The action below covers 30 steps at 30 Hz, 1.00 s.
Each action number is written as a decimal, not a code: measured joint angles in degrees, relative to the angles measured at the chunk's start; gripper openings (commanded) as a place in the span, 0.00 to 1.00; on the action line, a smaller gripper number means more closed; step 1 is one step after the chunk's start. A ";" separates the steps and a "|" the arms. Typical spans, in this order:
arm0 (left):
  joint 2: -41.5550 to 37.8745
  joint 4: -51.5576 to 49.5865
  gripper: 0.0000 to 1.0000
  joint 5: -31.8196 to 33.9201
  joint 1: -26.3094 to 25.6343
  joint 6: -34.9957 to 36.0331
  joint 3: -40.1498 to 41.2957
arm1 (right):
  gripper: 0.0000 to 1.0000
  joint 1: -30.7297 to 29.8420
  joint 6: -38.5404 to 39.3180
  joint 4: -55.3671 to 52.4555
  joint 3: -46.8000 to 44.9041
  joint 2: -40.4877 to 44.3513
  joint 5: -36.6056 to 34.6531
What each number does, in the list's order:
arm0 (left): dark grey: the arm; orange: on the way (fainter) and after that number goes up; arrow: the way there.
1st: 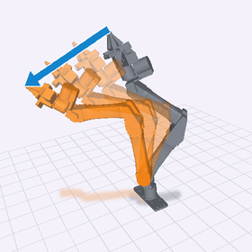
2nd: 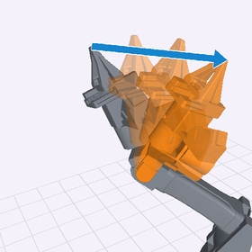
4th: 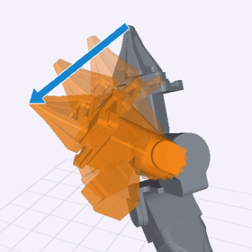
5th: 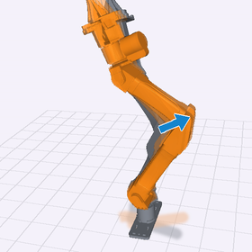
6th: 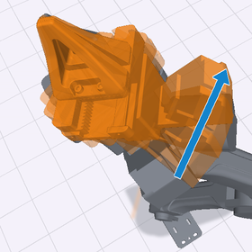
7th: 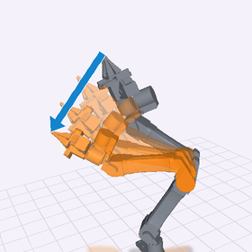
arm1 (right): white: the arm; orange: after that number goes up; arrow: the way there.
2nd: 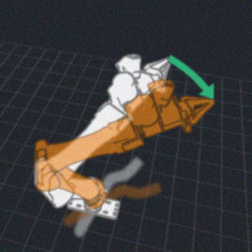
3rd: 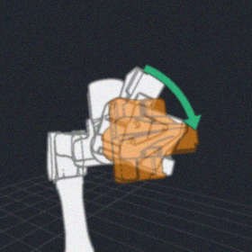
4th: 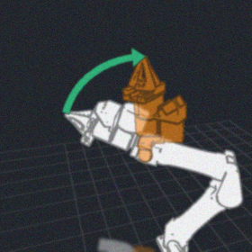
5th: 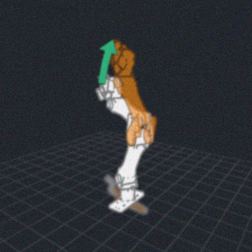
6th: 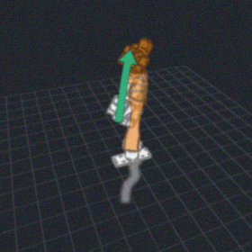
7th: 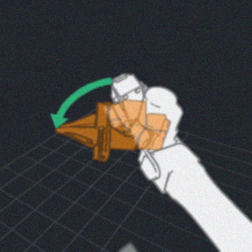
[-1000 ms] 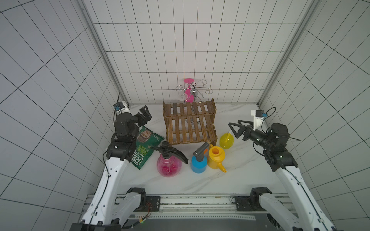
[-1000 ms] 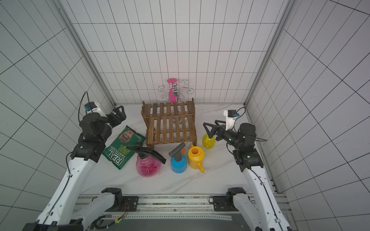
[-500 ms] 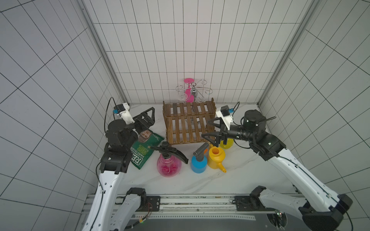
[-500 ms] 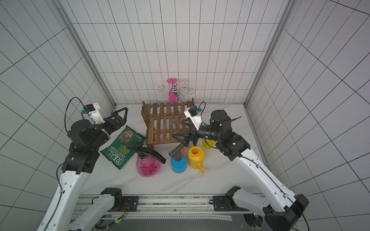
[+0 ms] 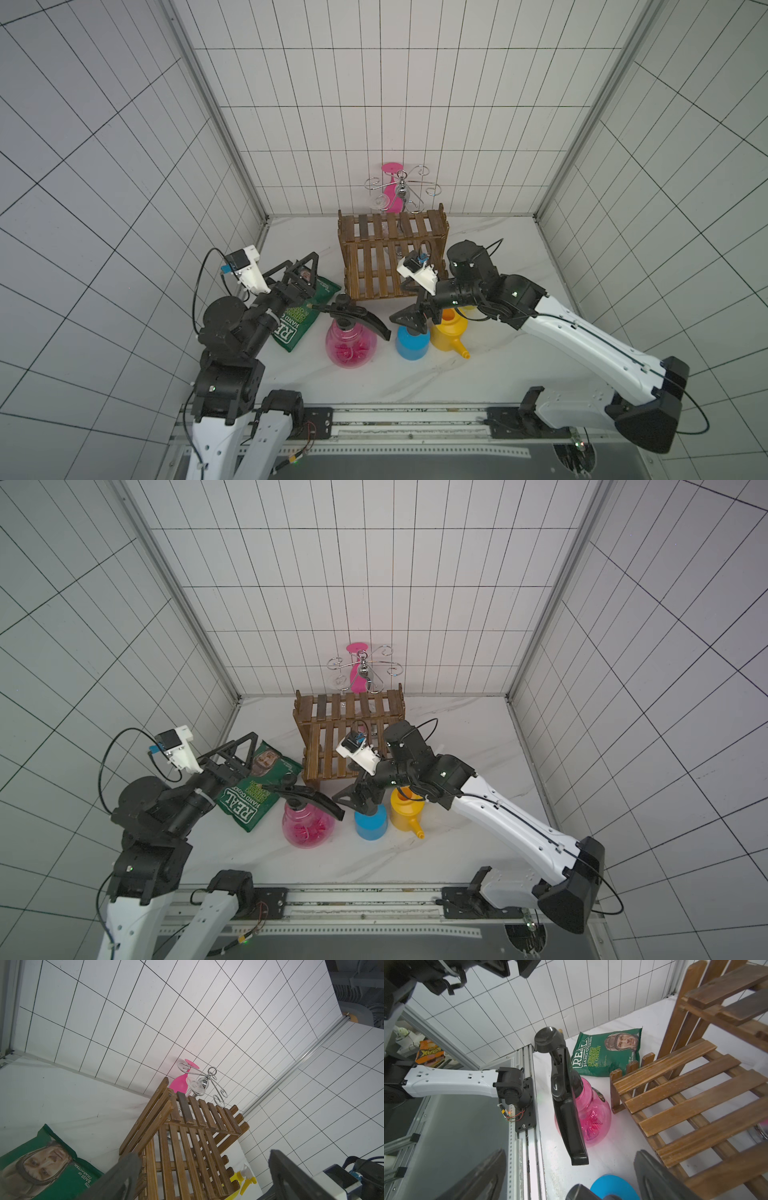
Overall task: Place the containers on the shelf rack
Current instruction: 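Pick up a container from the center of the board.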
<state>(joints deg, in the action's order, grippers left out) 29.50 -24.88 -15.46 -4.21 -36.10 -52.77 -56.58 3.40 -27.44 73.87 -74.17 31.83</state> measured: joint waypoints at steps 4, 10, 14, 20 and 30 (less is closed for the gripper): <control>-1.90 -0.55 0.98 0.79 -0.07 1.75 0.24 | 0.99 -2.64 1.55 -1.73 2.67 -4.09 -2.10; -2.82 -1.51 0.98 2.60 -1.99 4.83 0.55 | 0.99 -3.87 2.21 -2.21 4.96 -9.11 -4.37; -3.56 -2.58 0.98 4.63 -2.45 6.45 0.96 | 0.99 -3.89 2.40 -2.10 5.88 -11.26 -5.22; -4.00 -3.48 0.98 6.40 -1.92 7.74 1.31 | 0.99 -3.89 3.13 -1.97 7.50 -13.31 -4.81; -5.62 -4.92 0.99 7.32 -0.33 8.70 1.31 | 0.87 -3.91 5.22 -1.77 11.34 -19.98 -1.97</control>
<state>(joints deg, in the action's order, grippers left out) 23.88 -29.80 -8.14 -4.54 -27.40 -51.46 -60.49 8.62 -29.21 85.21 -94.15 29.87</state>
